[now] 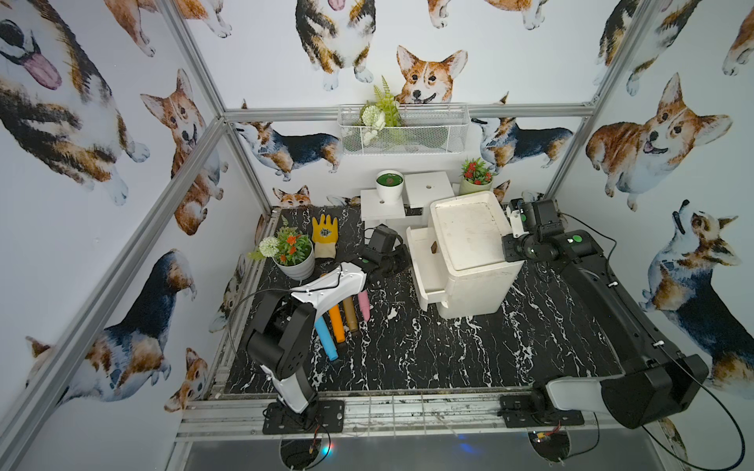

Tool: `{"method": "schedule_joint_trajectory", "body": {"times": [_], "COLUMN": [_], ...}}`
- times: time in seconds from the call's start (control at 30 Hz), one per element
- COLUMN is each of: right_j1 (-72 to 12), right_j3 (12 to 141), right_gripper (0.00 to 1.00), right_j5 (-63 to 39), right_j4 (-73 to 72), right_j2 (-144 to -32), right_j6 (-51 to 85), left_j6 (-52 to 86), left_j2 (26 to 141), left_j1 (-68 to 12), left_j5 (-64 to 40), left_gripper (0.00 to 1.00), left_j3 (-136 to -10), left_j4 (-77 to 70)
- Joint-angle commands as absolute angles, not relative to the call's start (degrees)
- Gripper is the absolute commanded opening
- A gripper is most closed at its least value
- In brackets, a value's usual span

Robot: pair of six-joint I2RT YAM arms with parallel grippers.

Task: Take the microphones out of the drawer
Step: Close the drawer in the storage box.

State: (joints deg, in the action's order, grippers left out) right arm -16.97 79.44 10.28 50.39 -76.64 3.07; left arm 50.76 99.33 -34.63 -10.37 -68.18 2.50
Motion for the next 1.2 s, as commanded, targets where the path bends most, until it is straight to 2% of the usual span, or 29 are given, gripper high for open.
{"method": "schedule_joint_trajectory", "body": {"times": [0.0, 0.7, 0.97, 1.07, 1.17], "right_j1": [-17.44, -17.48, -17.43, -17.40, -17.41], "right_j3": [77.67, 77.08, 76.90, 76.95, 76.82], "right_gripper": [0.24, 0.24, 0.24, 0.24, 0.24], "right_j5": [7.20, 7.05, 6.90, 6.89, 6.90], "right_j4": [62.41, 62.07, 61.87, 61.87, 61.79], "right_j2": [-77.71, -77.43, -77.35, -77.34, -77.26], "right_j6": [2.72, 2.72, 2.64, 2.64, 2.64], "left_j6": [50.98, 52.72, 52.11, 52.44, 53.47], "left_j2": [101.24, 109.49, 106.43, 104.45, 102.95], "left_j1": [-35.61, -39.52, -38.86, -37.95, -36.92], "left_j5": [-13.24, -15.01, -13.37, -12.67, -11.93], "left_gripper": [0.00, 0.00, 0.00, 0.07, 0.19], "left_j3": [-70.43, -78.82, -75.22, -71.98, -68.35], "left_j4": [0.89, 0.00, -0.19, -1.30, -2.88]}}
